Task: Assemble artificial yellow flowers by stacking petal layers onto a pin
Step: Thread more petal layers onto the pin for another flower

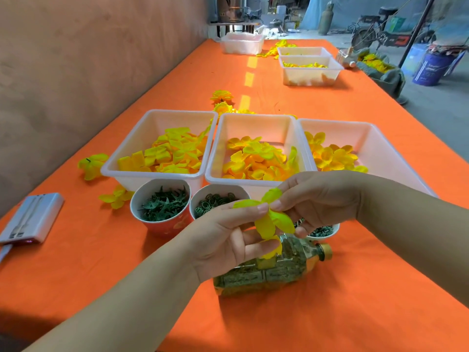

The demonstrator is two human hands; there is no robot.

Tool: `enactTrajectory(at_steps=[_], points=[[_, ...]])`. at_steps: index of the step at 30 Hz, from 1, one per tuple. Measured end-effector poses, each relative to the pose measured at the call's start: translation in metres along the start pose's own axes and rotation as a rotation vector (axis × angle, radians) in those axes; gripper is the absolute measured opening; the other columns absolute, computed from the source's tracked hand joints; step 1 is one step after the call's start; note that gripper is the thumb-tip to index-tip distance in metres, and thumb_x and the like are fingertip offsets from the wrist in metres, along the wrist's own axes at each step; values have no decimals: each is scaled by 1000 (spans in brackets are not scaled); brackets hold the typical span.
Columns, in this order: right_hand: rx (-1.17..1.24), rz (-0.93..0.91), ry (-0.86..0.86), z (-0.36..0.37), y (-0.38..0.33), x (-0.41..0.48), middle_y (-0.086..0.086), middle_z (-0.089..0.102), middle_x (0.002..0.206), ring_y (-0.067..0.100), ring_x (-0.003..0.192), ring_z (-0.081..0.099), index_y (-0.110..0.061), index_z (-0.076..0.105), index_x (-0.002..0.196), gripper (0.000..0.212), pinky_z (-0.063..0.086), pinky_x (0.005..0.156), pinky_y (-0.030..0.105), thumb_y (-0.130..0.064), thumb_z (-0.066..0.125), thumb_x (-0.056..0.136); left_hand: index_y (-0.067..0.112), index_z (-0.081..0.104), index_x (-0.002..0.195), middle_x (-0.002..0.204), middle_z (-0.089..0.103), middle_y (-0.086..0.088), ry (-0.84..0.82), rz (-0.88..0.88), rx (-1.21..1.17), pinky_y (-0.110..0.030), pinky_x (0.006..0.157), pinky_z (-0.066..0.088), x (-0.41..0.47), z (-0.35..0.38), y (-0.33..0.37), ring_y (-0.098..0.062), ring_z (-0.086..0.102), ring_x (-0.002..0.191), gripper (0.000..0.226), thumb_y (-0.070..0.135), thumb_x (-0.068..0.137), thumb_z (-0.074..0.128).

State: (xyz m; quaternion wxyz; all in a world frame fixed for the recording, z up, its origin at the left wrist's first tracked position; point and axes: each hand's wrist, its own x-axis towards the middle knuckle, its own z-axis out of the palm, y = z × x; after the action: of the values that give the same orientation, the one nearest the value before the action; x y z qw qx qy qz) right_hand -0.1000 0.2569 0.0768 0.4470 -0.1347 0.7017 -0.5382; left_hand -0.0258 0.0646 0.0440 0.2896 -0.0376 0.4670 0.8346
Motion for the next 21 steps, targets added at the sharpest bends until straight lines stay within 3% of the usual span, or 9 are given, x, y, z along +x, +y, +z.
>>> enactTrajectory(at_steps=[6,9,17,21], points=[[23,8,-6,3,1,-1,3,69,76,13,65,63,-5,60,99,6,49,59,26,-9,56,96,12,75,102,106,73,-12,-8,27,-17,-35,72,62,0,-1,-4,-21,75,89,24,15,78,71],[51,15,-35,2,-2,-3,6,71,83,15,70,65,-6,63,101,15,48,60,28,-12,66,88,9,70,111,106,72,-13,-22,14,-18,-39,78,62,-1,-2,-1,-20,74,86,33,15,79,70],[76,33,-107,-3,-3,0,11,72,90,19,75,65,-15,73,80,10,51,58,28,-16,63,81,13,74,94,89,73,-10,16,8,17,-39,73,62,0,5,1,-18,72,70,17,15,77,70],[55,44,-127,-3,-2,1,8,73,89,16,72,66,-19,74,76,14,50,58,27,-18,62,81,12,69,104,90,72,-9,30,12,27,-38,73,62,0,6,1,-17,71,69,25,13,79,75]])
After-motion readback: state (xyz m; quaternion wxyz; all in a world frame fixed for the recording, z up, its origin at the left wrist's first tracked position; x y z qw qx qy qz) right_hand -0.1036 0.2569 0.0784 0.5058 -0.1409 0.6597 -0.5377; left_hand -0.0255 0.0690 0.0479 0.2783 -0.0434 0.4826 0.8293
